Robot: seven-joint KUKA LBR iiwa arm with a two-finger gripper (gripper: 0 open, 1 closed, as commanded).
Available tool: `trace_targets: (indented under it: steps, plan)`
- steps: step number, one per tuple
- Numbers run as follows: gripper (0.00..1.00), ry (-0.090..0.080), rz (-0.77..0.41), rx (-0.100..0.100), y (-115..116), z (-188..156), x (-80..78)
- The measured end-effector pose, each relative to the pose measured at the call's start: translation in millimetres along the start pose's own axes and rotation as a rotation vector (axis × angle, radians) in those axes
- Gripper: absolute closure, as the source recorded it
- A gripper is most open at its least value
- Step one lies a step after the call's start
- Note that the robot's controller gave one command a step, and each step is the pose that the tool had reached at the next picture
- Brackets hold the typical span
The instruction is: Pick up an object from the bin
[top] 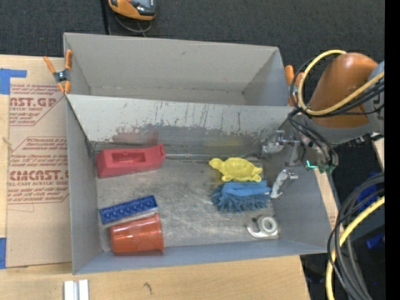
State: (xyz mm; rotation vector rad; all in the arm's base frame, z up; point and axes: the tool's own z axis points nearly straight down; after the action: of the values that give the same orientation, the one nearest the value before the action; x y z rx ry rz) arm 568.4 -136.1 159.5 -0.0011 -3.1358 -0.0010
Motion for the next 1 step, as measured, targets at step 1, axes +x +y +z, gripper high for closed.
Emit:
trace_targets:
  steps: [1]
  plan:
    - [0.0, -0.008, -0.001, 0.001, 0.4, -4.8, -1.8]
